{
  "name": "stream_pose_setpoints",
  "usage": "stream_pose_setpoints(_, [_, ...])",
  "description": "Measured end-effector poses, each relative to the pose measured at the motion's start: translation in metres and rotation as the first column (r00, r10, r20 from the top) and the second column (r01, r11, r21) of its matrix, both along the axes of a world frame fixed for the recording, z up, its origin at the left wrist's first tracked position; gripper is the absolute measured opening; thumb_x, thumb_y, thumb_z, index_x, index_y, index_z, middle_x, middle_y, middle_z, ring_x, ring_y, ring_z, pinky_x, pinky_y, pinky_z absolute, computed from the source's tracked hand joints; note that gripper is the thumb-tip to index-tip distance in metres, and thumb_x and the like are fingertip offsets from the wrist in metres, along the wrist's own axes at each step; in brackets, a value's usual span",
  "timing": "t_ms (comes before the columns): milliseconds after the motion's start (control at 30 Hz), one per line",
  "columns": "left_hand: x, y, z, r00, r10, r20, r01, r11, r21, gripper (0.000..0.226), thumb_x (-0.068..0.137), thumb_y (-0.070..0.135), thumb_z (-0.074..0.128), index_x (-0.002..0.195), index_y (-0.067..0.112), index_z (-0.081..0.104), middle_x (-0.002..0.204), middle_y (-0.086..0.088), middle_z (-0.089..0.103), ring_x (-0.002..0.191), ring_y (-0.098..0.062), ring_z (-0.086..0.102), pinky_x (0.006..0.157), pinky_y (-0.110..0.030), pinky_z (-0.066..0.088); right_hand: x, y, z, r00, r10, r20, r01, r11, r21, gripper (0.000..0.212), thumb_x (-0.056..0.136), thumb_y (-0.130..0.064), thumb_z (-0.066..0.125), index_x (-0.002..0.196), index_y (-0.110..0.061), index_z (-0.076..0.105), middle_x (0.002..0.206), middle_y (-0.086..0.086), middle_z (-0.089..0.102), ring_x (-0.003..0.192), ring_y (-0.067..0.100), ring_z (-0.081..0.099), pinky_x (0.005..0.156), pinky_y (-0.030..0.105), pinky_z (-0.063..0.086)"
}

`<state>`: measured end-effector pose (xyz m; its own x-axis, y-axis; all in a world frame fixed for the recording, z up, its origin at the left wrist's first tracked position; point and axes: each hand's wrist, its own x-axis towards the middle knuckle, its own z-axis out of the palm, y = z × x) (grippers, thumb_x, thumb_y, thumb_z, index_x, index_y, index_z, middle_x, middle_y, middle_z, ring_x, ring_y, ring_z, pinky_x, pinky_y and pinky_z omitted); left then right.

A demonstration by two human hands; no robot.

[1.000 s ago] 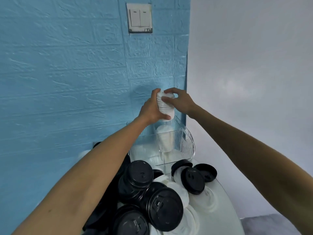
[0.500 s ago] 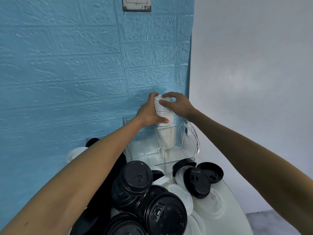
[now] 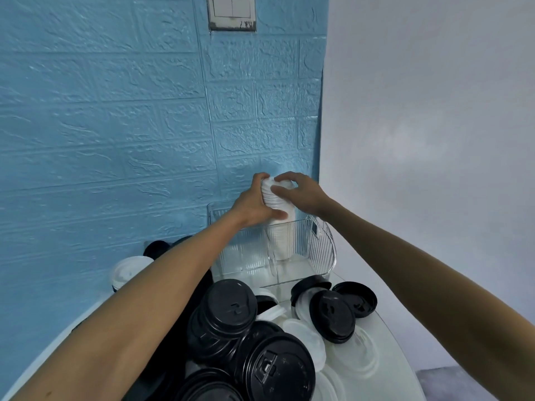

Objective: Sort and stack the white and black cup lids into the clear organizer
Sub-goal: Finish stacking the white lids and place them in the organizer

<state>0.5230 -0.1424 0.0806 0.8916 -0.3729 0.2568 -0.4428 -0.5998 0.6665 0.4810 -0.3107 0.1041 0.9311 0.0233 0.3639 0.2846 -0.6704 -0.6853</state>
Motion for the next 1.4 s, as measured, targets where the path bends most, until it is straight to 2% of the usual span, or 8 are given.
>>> stream_pose_setpoints(167, [0.000, 0.000, 0.001, 1.000, -0.008, -0.021, 0.009, 1.000, 0.028, 0.103, 0.071, 0.039, 0.094, 0.149, 0.030, 0.026, 0.124, -0.002, 0.063, 0.110, -0.025, 0.064, 0.099, -0.043, 0.054, 0.004, -0.001, -0.003, 0.999, 0.001, -0.036, -0.001, 1.000, -0.026, 0.043, 0.095, -0.045, 0.065, 0.131, -0.021, 0.063, 0.135, 0.004, 0.060, 0.120, 0.020, 0.055, 0.095, 0.031, 0.041])
stream_pose_setpoints(433, [0.000, 0.002, -0.006, 0.999, -0.023, -0.043, 0.024, 1.000, 0.016, 0.106, 0.072, 0.034, 0.095, 0.152, 0.024, 0.025, 0.128, -0.004, 0.063, 0.113, -0.025, 0.064, 0.102, -0.044, 0.053, 0.002, 0.001, -0.012, 0.999, -0.005, -0.053, 0.002, 0.999, -0.043, 0.047, 0.097, -0.045, 0.062, 0.135, -0.018, 0.061, 0.137, 0.007, 0.059, 0.120, 0.022, 0.055, 0.097, 0.032, 0.042])
stream_pose_setpoints(833, [-0.007, 0.013, 0.019, 0.999, 0.032, -0.010, -0.032, 0.998, 0.059, 0.128, 0.069, 0.044, 0.095, 0.163, 0.028, 0.010, 0.161, -0.007, 0.040, 0.144, -0.029, 0.044, 0.117, -0.046, 0.040, -0.012, 0.002, 0.002, 0.998, 0.034, -0.048, -0.033, 0.999, 0.031, 0.050, 0.107, -0.039, 0.045, 0.152, -0.018, 0.043, 0.159, 0.004, 0.039, 0.147, 0.019, 0.033, 0.108, 0.022, 0.020])
stream_pose_setpoints(967, [-0.036, 0.036, 0.042, 0.997, 0.072, 0.036, -0.072, 0.997, 0.024, 0.111, 0.075, 0.049, 0.090, 0.160, 0.032, 0.021, 0.151, -0.012, 0.049, 0.135, -0.028, 0.052, 0.110, -0.038, 0.043, -0.029, -0.001, 0.014, 1.000, -0.005, -0.017, 0.006, 0.999, 0.038, 0.051, 0.106, -0.040, 0.047, 0.150, -0.015, 0.046, 0.158, 0.006, 0.040, 0.146, 0.020, 0.034, 0.108, 0.021, 0.021])
stream_pose_setpoints(1133, [-0.103, 0.093, 0.062, 0.989, 0.130, 0.071, -0.130, 0.991, -0.010, 0.077, 0.084, 0.056, 0.079, 0.149, 0.038, 0.041, 0.136, -0.003, 0.056, 0.116, -0.020, 0.061, 0.099, -0.035, 0.050, -0.080, 0.020, 0.029, 0.998, 0.048, 0.043, -0.049, 0.998, 0.025, 0.046, 0.103, -0.046, 0.052, 0.143, -0.025, 0.053, 0.154, 0.001, 0.044, 0.139, 0.021, 0.044, 0.117, 0.037, 0.033])
stream_pose_setpoints(1233, [-0.154, 0.132, 0.060, 0.982, 0.161, 0.094, -0.154, 0.985, -0.083, 0.062, 0.087, 0.054, 0.077, 0.141, 0.038, 0.050, 0.129, 0.004, 0.059, 0.109, -0.017, 0.064, 0.092, -0.030, 0.049, -0.123, 0.049, 0.031, 0.990, 0.134, 0.039, -0.137, 0.988, 0.075, 0.040, 0.101, -0.045, 0.056, 0.138, -0.031, 0.057, 0.146, -0.005, 0.049, 0.131, 0.017, 0.049, 0.108, 0.030, 0.039])
stream_pose_setpoints(1333, [-0.209, 0.171, 0.045, 0.969, 0.208, 0.132, -0.188, 0.970, -0.151, 0.051, 0.089, 0.046, 0.078, 0.134, 0.039, 0.055, 0.126, 0.007, 0.060, 0.109, -0.014, 0.064, 0.097, -0.034, 0.053, -0.174, 0.082, 0.022, 0.975, 0.219, 0.018, -0.220, 0.968, 0.120, 0.031, 0.099, -0.041, 0.061, 0.129, -0.034, 0.062, 0.134, -0.012, 0.055, 0.124, 0.008, 0.053, 0.091, 0.006, 0.038])
stream_pose_setpoints(1400, [-0.245, 0.192, 0.030, 0.964, 0.234, 0.124, -0.208, 0.959, -0.194, 0.046, 0.089, 0.040, 0.079, 0.131, 0.039, 0.058, 0.124, 0.008, 0.062, 0.108, -0.011, 0.065, 0.096, -0.034, 0.054, -0.206, 0.101, 0.009, 0.958, 0.285, -0.012, -0.280, 0.948, 0.153, 0.028, 0.098, -0.037, 0.063, 0.126, -0.034, 0.065, 0.131, -0.013, 0.058, 0.122, 0.005, 0.054, 0.090, 0.007, 0.039])
